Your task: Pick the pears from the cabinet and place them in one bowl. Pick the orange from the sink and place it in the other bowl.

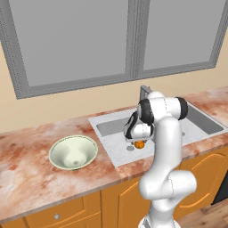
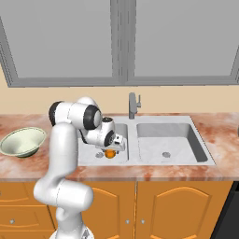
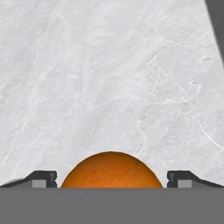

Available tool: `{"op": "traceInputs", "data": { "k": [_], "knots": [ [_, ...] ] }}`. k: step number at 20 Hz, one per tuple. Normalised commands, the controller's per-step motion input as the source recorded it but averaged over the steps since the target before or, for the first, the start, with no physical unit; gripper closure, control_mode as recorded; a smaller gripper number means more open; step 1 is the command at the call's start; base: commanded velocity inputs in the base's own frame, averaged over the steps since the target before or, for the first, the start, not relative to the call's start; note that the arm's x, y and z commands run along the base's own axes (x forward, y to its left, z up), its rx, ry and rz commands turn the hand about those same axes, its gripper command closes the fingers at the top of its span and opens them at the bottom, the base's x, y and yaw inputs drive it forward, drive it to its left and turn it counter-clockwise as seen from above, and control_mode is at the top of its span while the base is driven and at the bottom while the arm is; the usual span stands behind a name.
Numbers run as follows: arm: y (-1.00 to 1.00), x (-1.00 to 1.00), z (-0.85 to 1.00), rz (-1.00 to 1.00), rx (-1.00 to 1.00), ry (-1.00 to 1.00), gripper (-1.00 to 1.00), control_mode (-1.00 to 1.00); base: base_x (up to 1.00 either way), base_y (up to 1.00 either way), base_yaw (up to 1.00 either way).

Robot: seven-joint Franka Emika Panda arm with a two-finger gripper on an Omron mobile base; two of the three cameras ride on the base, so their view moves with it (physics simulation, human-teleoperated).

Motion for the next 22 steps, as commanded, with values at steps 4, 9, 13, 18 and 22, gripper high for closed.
{"op": "traceInputs", "data": {
  "k": [4, 9, 13, 18, 22],
  "knots": [
    [0.04, -0.12, -0.09, 0.0, 0.0, 0.0, -1.0, -1.0, 0.0, 0.0, 0.0],
    [0.05, -0.13, -0.1, 0.0, 0.0, 0.0, -1.0, -1.0, 0.0, 0.0, 0.0],
    [0.04, -0.15, -0.12, 0.0, 0.0, 0.0, -1.0, -1.0, 0.0, 0.0, 0.0],
    [0.03, -0.19, -0.13, -0.01, 0.0, 0.02, -1.0, -1.0, 0.0, 0.0, 0.0],
    [0.04, -0.21, -0.11, -0.05, 0.0, 0.06, -1.0, -1.0, 0.0, 0.0, 0.0]
  ]
}}
